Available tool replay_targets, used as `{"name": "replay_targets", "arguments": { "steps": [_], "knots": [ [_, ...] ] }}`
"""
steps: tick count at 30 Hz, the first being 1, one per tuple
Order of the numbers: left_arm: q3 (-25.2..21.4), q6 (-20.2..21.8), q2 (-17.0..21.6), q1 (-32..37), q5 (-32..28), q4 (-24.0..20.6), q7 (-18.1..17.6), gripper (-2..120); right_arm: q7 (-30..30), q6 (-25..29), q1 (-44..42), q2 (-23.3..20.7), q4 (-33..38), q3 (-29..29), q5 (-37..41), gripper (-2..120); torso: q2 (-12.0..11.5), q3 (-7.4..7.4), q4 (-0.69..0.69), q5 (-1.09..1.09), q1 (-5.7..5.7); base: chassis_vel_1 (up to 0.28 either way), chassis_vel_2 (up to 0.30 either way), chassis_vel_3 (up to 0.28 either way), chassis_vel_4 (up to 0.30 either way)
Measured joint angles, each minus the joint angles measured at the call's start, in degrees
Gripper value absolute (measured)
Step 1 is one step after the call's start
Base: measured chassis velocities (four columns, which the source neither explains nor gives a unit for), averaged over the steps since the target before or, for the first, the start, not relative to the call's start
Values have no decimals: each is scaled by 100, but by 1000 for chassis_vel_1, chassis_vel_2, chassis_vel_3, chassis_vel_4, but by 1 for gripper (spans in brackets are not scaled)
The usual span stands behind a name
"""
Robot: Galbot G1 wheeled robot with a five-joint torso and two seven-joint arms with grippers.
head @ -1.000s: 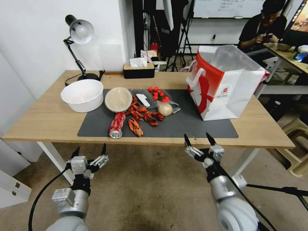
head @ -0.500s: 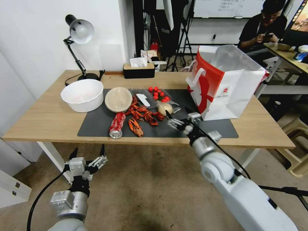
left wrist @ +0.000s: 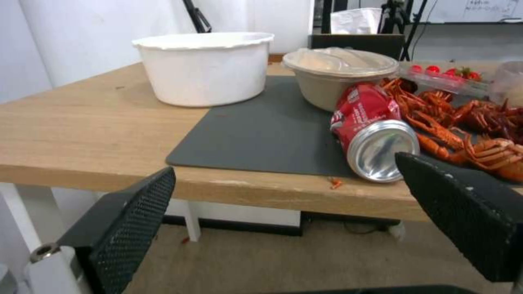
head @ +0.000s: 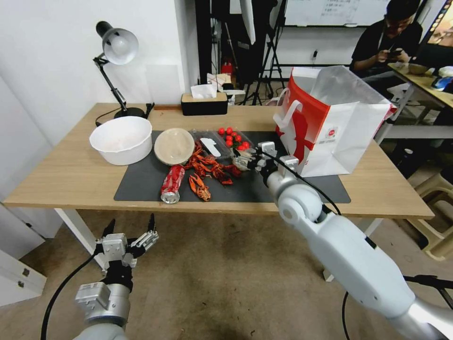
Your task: Pick up the trash from the table and place it into the takeout bag.
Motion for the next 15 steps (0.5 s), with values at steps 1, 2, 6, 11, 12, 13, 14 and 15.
{"name": "replay_targets", "arguments": {
  "steps": [1,2,6,11,12,13,14,15],
  "knots": [
    [-3,0,0,3,0,-1,0,100,13,-83,37,10,-35,-21,19,100,0,0,0,0,0,0,0,0,0],
    [-16,-3,2,12,-1,-2,1,100,26,-296,124,43,-125,-58,115,100,0,0,0,0,0,0,0,0,0],
    [-34,-9,8,24,-2,-5,8,100,-20,-533,238,78,-261,-102,285,100,0,0,0,0,0,0,0,0,0],
    [-38,-14,-16,30,-8,-26,12,100,-33,-834,386,116,-433,-184,329,100,0,0,0,0,0,0,0,0,0],
    [-38,-15,-18,33,-10,-26,16,100,-26,-867,399,122,-452,-196,329,100,0,-1,0,0,0,0,0,0,0],
    [-39,-21,-18,38,-10,-26,18,100,-13,-932,414,135,-480,-204,328,100,0,-1,0,0,0,0,0,0,0],
    [-39,-21,-18,38,-10,-26,18,100,-13,-932,414,135,-480,-204,328,100,0,-1,0,0,0,0,0,0,0],
    [-43,-25,-14,38,-13,-25,19,100,-2,-1006,430,154,-517,-204,350,100,0,-1,0,0,0,0,0,0,0]
  ]
}}
